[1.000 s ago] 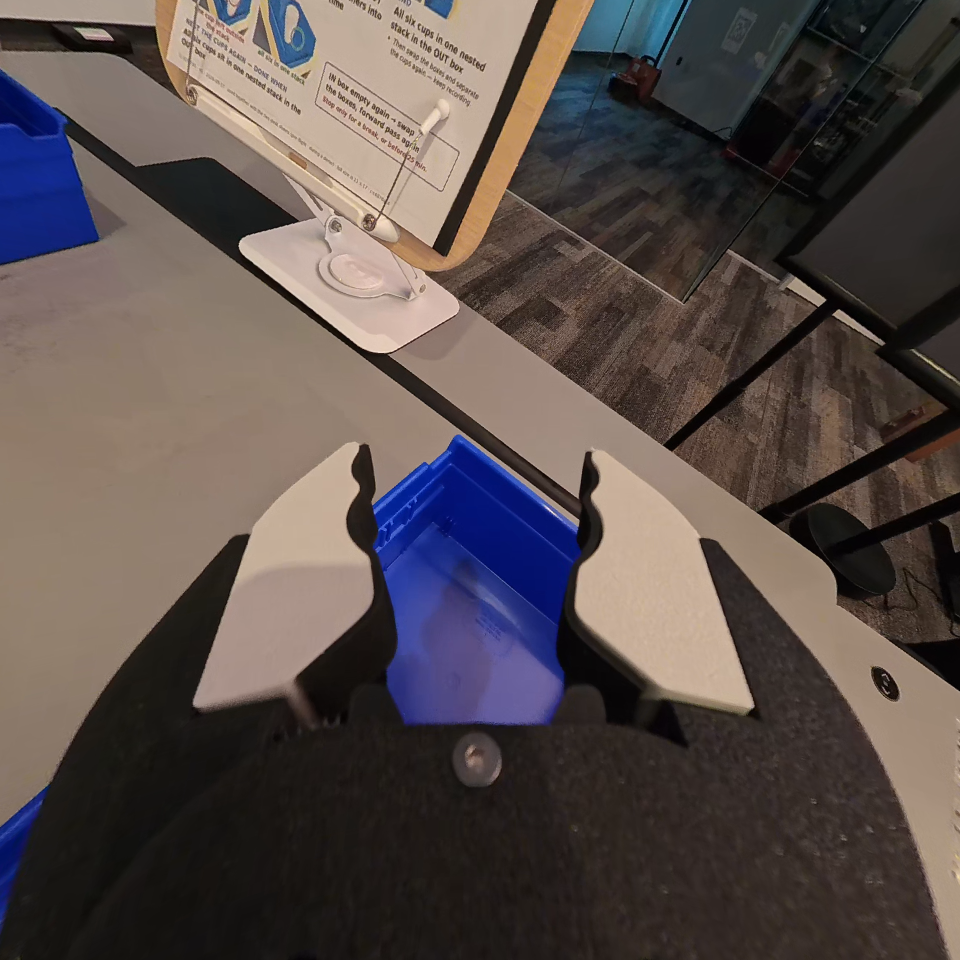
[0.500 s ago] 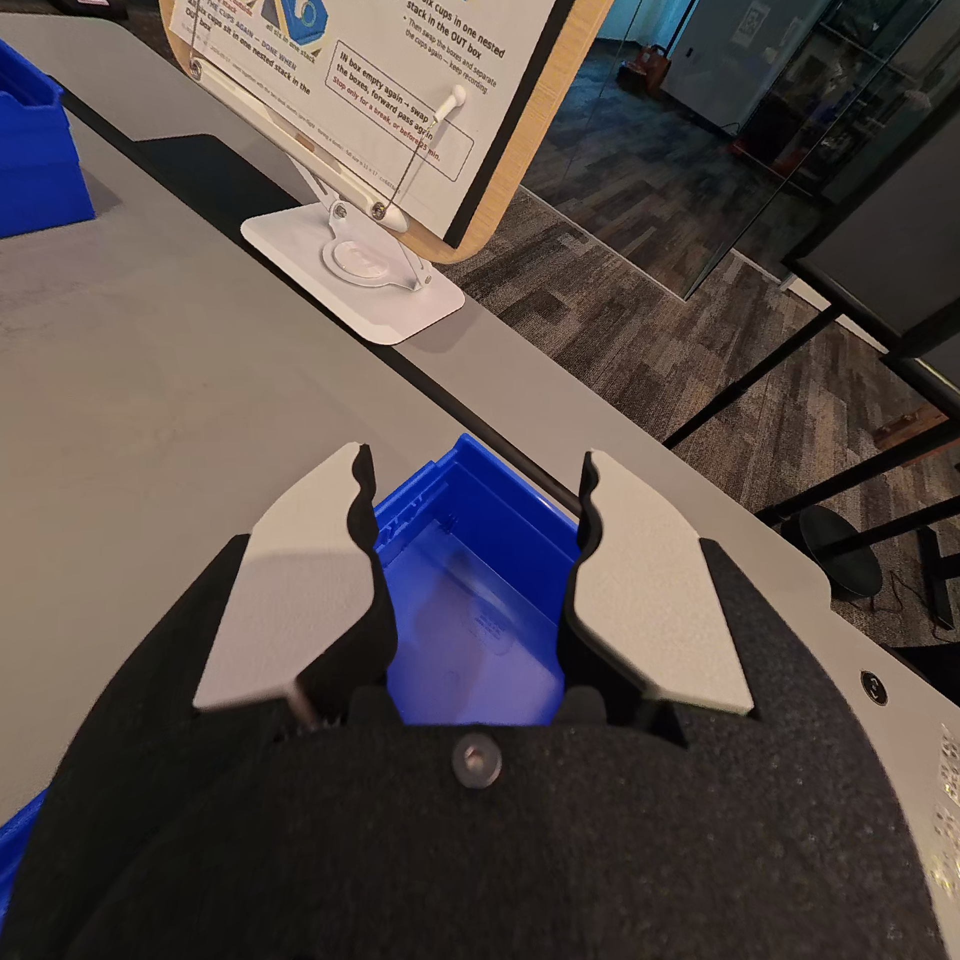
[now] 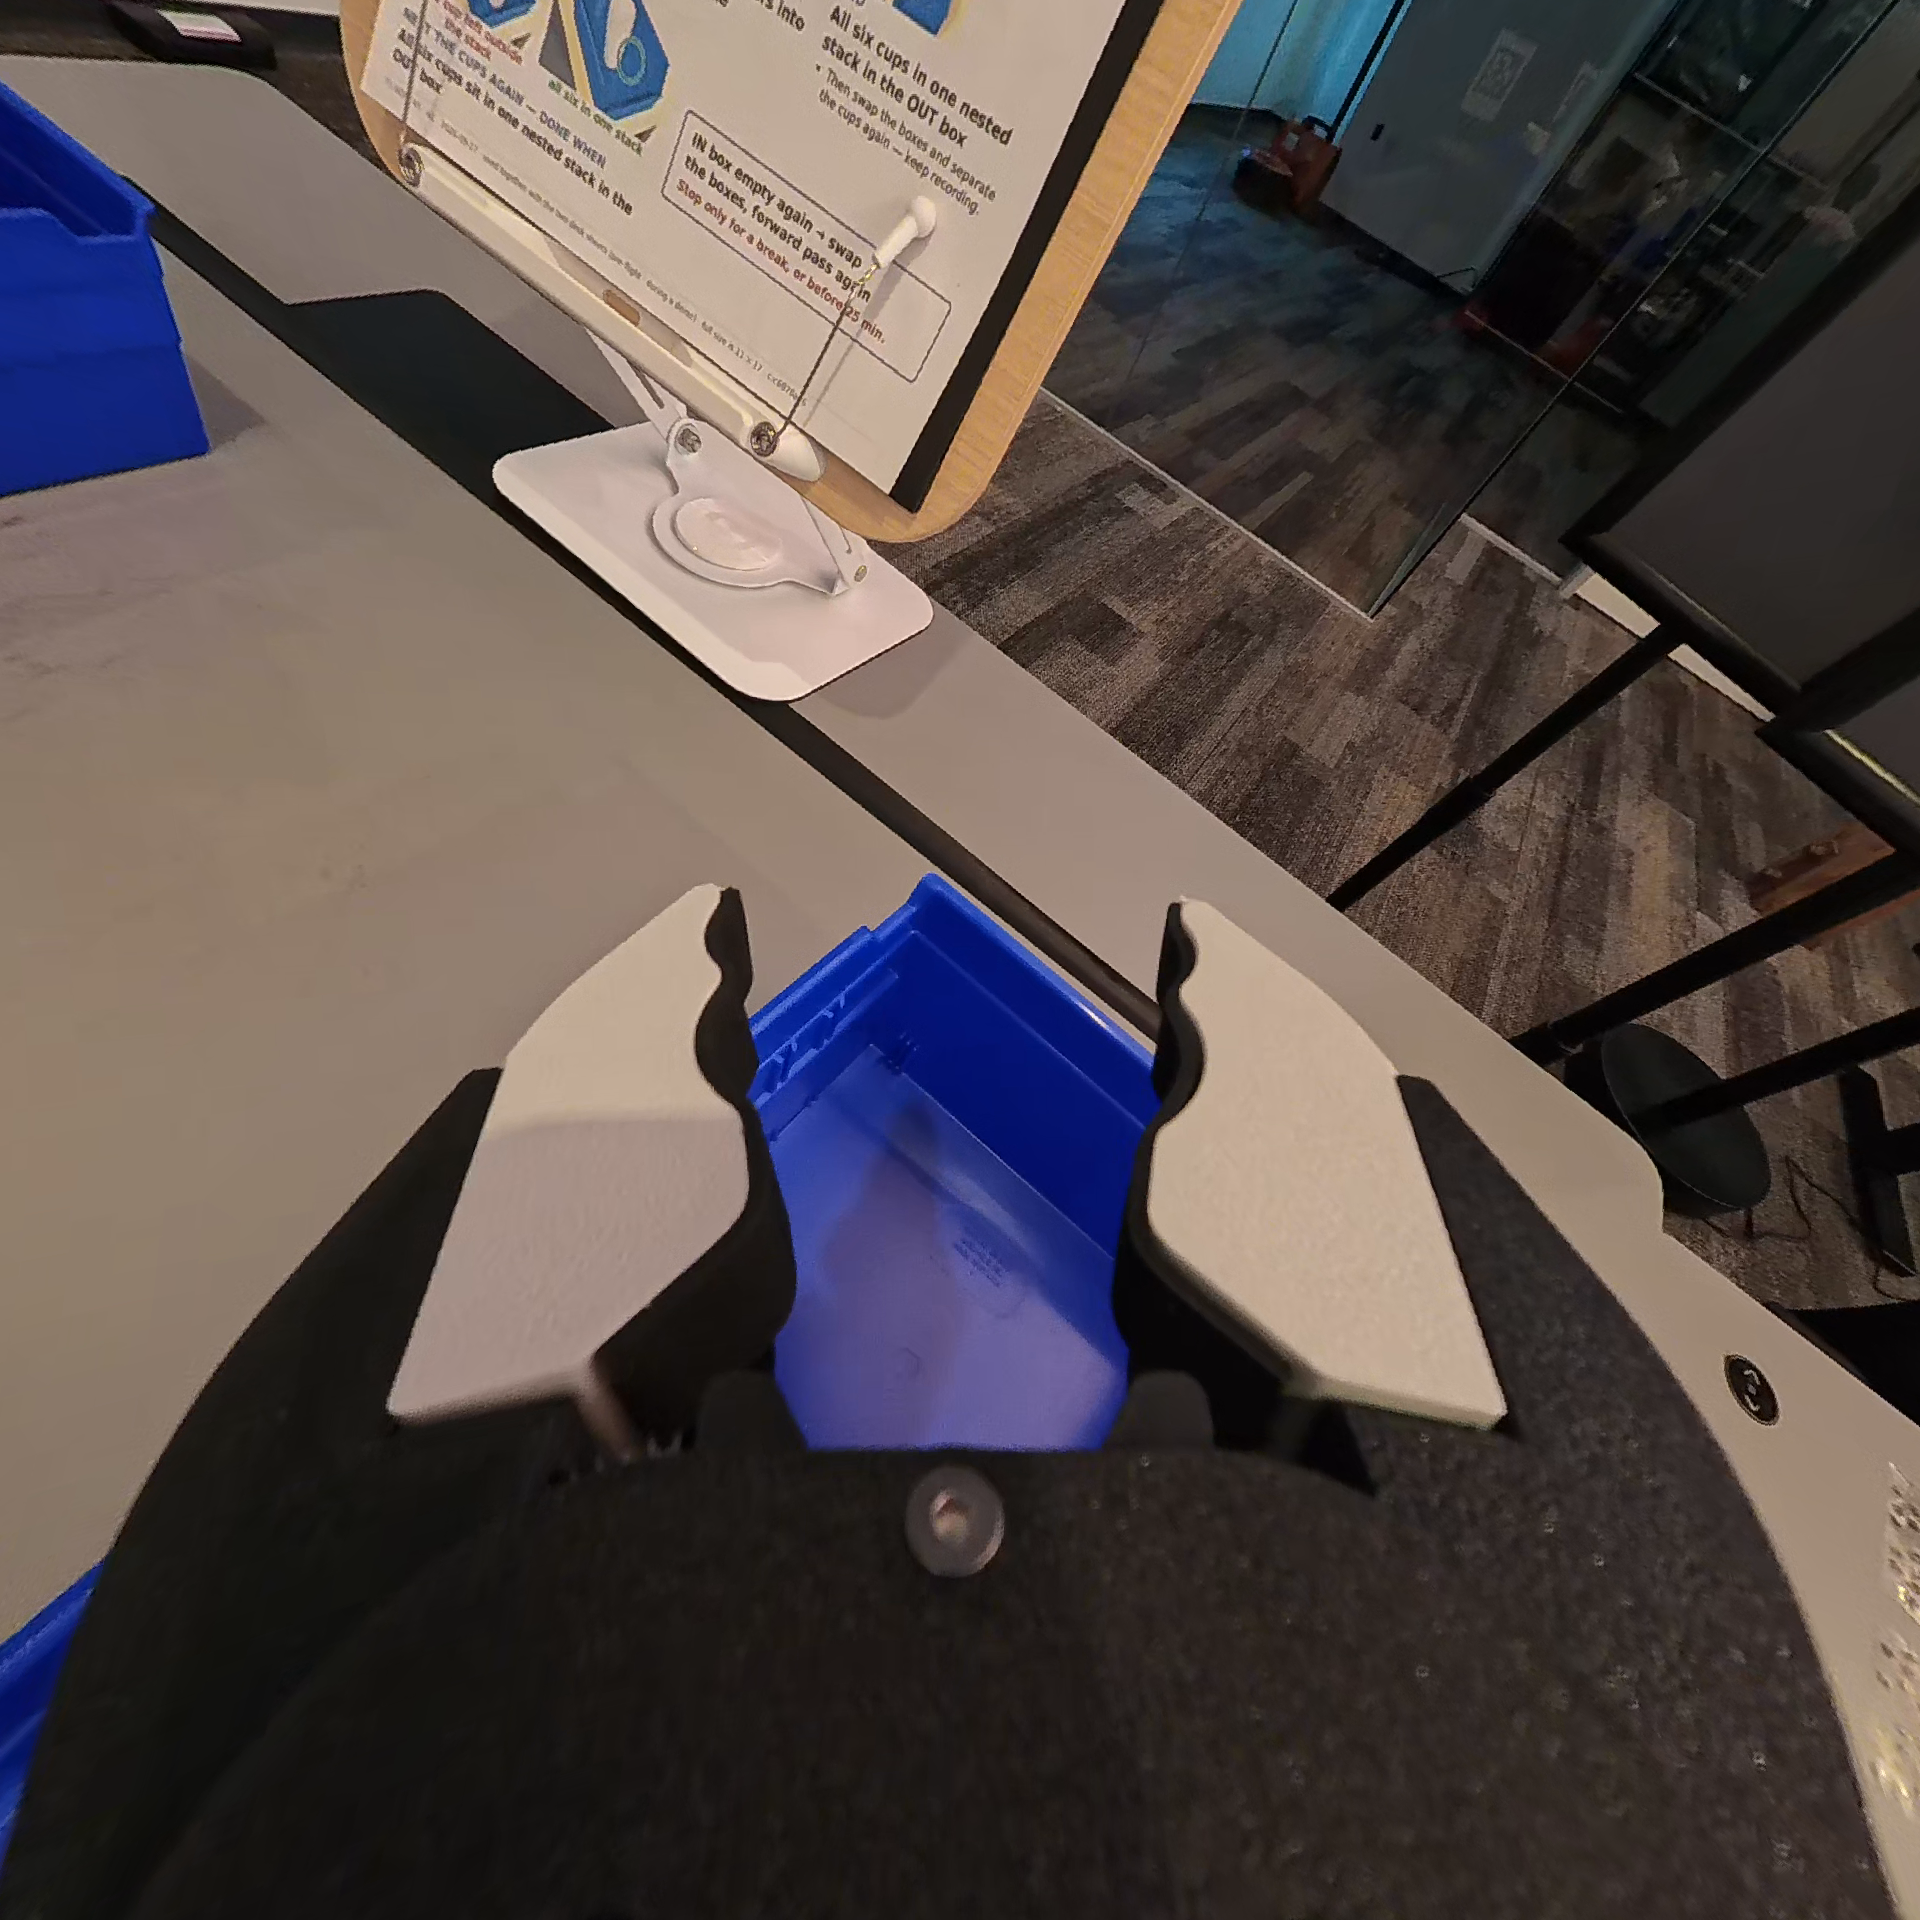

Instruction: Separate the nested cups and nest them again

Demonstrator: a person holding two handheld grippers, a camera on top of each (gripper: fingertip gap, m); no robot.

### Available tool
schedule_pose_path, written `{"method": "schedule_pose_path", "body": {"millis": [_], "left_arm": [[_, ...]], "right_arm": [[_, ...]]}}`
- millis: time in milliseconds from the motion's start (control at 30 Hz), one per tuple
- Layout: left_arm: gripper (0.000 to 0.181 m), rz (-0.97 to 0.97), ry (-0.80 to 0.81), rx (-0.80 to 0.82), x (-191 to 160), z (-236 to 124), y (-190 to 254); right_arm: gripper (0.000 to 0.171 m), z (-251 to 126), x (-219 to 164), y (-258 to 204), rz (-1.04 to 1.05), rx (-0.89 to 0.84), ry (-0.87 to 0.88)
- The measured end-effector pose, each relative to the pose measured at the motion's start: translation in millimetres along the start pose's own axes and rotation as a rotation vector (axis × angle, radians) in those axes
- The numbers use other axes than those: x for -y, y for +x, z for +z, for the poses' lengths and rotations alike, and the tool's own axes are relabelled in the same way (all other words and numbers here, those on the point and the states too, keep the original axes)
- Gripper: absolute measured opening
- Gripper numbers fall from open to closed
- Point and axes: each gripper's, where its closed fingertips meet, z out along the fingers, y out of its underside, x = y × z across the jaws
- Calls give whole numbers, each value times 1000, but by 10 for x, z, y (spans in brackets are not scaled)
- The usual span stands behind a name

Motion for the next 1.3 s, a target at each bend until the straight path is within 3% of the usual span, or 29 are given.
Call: {"method": "schedule_pose_path", "body": {"millis": [767,1300], "left_arm": [[111,-90,94,1,59,-126,-50],[100,-102,-56,33,-116,-144,5]], "right_arm": [[74,6,-38,9,4,7,-10],[74,30,-64,-7,-6,12,-28]]}}
